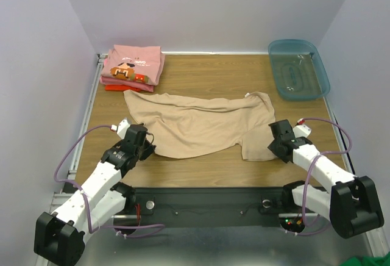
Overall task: Fold and stack the t-shirts
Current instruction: Flatten the tshirt out
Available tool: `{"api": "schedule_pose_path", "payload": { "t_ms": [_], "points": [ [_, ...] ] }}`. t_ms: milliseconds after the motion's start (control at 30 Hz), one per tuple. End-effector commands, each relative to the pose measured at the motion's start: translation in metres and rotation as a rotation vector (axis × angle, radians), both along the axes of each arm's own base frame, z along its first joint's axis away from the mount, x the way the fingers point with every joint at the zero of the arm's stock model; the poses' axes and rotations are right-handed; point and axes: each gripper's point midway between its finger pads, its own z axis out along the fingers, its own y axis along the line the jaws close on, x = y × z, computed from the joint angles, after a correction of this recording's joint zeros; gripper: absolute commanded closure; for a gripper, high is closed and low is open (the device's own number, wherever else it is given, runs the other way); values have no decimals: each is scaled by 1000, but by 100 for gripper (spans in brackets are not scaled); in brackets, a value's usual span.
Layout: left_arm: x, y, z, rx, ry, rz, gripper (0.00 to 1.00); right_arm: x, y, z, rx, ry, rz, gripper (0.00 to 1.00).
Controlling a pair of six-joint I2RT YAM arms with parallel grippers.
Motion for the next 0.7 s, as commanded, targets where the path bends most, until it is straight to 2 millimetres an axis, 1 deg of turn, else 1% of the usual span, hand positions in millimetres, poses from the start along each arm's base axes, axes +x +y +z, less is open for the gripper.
{"api": "schedule_pose_path", "payload": {
  "t_ms": [0, 33, 67, 100, 133, 167, 267, 300, 400, 467, 500, 533, 600, 633, 667],
  "points": [
    [3, 1, 2, 10, -27, -7, 100, 6, 0, 5, 18, -19, -40, 51],
    [3, 0, 3, 8, -28, -8, 100, 5, 1, 4, 24, -17, -40, 55],
    [2, 1, 2, 7, -28, -6, 100, 7, 3, 6, 33, -27, -38, 63],
    [2, 0, 4, 5, -32, -9, 100, 6, 4, 6, 38, -28, -31, 66],
    [2, 0, 4, 3, -32, -8, 100, 7, 5, 9, 45, -38, -24, 73],
    [3, 0, 6, 2, -37, -9, 100, 8, 6, 11, 50, -47, -19, 78],
    [5, 0, 13, 0, -52, -7, 100, 16, 12, 30, 81, -122, 14, 88],
    [5, 0, 15, 1, -54, -5, 100, 19, 13, 37, 88, -147, 23, 94],
    [7, 1, 26, 0, -80, -2, 100, 28, 16, 65, 99, -232, 59, 97],
    [9, 4, 34, 8, -94, 9, 100, 31, 18, 77, 107, -264, 74, 100],
    [10, 5, 39, 12, -103, 10, 100, 37, 20, 90, 111, -292, 80, 100],
    [12, 5, 50, 12, -120, 14, 100, 39, 20, 97, 104, -304, 90, 100],
    [15, 8, 65, 20, -151, 25, 100, 46, 19, 118, 96, -352, 93, 100],
    [19, 9, 81, 20, -185, 29, 100, 53, 17, 144, 85, -412, 90, 100],
    [22, 9, 93, 17, -211, 28, 100, 57, 16, 158, 78, -443, 89, 100]
  ]
}}
